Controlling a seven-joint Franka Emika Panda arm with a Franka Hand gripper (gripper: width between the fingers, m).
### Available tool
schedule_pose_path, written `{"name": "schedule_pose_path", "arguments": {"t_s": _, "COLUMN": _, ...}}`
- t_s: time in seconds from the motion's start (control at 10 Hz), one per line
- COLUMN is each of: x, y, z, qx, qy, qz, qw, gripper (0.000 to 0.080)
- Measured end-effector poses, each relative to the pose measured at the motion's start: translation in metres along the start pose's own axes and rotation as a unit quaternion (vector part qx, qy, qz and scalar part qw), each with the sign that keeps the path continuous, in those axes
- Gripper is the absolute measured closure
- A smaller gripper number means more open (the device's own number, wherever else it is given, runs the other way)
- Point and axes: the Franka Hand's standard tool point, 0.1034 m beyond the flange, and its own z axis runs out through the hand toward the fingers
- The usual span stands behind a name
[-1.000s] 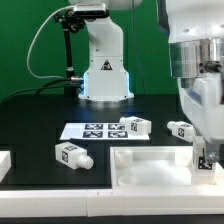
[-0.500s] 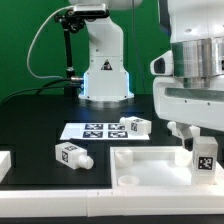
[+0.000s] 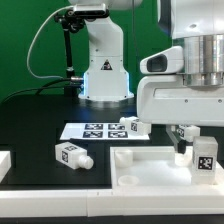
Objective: Assemble one leg
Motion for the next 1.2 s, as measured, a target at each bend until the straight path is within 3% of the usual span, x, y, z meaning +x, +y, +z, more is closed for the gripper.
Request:
{"name": "schedule_pose_path", "arguments": {"t_s": 0.1, "x": 0.0001, "y": 0.0002, "z": 0.0, "qx": 0.0, "qy": 0.0, "qz": 0.004, "qw": 1.0, "gripper": 0.031}}
{"name": "schedule_pose_path", "arguments": {"t_s": 0.2, "x": -0.0003, "y": 0.0015, "z": 0.0007, "qx": -0.001, "qy": -0.001, "qz": 0.038, "qw": 0.999, "gripper": 0.0477}}
{"name": "schedule_pose_path", "arguments": {"t_s": 0.5, "x": 0.0, "y": 0.007, "z": 0.0002, "qx": -0.013, "qy": -0.01, "qz": 0.223, "qw": 0.975, "gripper": 0.0509}}
{"name": "schedule_pose_path", "arguments": {"t_s": 0.6, "x": -0.0004, "y": 0.008, "z": 0.0, "qx": -0.015, "qy": -0.015, "qz": 0.315, "qw": 0.949, "gripper": 0.0509}}
{"name": "schedule_pose_path", "arguments": {"t_s": 0.8, "x": -0.0019, "y": 0.0072, "z": 0.0014, "qx": -0.007, "qy": -0.032, "qz": 0.51, "qw": 0.86, "gripper": 0.0509}}
{"name": "schedule_pose_path", "arguments": {"t_s": 1.0, "x": -0.0017, "y": 0.0077, "z": 0.0016, "qx": -0.007, "qy": -0.035, "qz": 0.588, "qw": 0.808, "gripper": 0.0509}}
{"name": "schedule_pose_path", "arguments": {"t_s": 1.1, "x": -0.0017, "y": 0.0078, "z": 0.0016, "qx": -0.007, "qy": -0.035, "qz": 0.583, "qw": 0.812, "gripper": 0.0509}}
{"name": "schedule_pose_path", "arguments": {"t_s": 1.2, "x": -0.0029, "y": 0.0076, "z": 0.0021, "qx": -0.008, "qy": -0.031, "qz": 0.53, "qw": 0.848, "gripper": 0.0509}}
